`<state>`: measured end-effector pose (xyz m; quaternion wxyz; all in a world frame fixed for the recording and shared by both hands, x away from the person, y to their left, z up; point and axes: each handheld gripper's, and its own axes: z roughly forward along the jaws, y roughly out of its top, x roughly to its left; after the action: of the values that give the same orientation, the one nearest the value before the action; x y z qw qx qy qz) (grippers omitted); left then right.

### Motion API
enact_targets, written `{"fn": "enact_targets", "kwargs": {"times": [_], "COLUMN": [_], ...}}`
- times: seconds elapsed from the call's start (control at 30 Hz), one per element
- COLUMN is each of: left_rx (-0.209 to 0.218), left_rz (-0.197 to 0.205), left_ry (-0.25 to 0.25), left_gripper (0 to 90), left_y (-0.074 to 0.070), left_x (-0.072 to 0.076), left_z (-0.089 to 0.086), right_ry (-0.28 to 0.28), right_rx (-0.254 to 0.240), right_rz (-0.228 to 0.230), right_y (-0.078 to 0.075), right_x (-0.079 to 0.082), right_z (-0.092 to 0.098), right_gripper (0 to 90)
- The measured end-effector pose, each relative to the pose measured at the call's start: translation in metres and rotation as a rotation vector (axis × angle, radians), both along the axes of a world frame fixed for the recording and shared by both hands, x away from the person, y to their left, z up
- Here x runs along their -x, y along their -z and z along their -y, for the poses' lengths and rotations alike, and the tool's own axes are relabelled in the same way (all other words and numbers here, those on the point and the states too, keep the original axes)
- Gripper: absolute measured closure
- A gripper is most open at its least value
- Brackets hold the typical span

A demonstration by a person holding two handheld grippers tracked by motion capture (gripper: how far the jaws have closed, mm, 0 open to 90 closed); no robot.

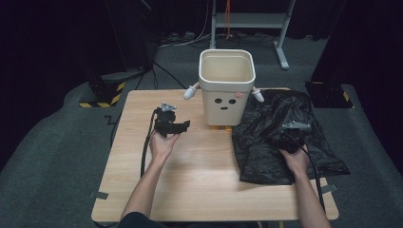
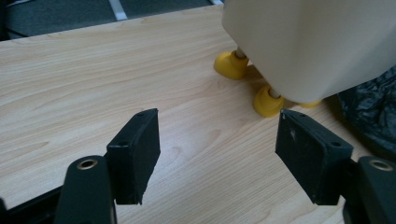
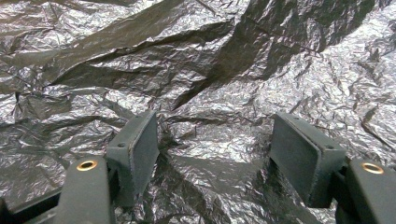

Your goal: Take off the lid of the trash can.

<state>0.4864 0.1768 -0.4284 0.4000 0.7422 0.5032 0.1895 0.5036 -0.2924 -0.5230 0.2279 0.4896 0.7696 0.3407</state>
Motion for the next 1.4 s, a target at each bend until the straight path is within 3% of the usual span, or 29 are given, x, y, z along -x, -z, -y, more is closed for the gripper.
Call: {"fn": "enact_targets", "kwargs": {"times": [0.1,0.4,0.63,0.77,0.93,1.07,1.27,1.4], "left_rx": [0.019,0.012,0.040,0.062,0.039,0.040,0.143,0.164], "left_rz": [-0.001,0.011,0.021,0.053,0.132,0.160,0.193,0.147], "left_ry": [-0.002,0.010,-0.016,-0.016,0.004,0.020,-0.007,-0.029], "left_gripper": [32.1,29.2,29.3,30.1,30.4,30.3,28.4,29.4], "left_y": [-0.007,-0.022,-0.036,-0.046,-0.053,-0.060,-0.065,-0.070], "left_x": [-0.002,-0.007,-0.005,-0.005,-0.001,-0.002,-0.003,-0.005], "left_z": [-0.002,-0.002,-0.009,-0.011,-0.011,-0.011,-0.014,-0.017], "right_ry": [-0.001,0.000,-0.002,-0.002,-0.001,-0.002,-0.003,-0.002], "right_rx": [0.000,0.000,0.001,-0.001,-0.001,0.000,0.000,-0.001], "right_rz": [0.000,-0.001,0.002,0.000,-0.001,0.000,0.001,0.000], "right_y": [0.000,0.000,0.000,0.000,0.000,0.000,0.000,0.000], "right_x": [0.000,0.000,0.000,0.000,0.000,0.000,0.000,0.000], "right_z": [0.000,0.000,0.000,0.000,0.000,0.000,0.000,0.000], "right_gripper": [32.0,32.0,32.0,32.0,32.0,32.0,32.1,32.0]}}
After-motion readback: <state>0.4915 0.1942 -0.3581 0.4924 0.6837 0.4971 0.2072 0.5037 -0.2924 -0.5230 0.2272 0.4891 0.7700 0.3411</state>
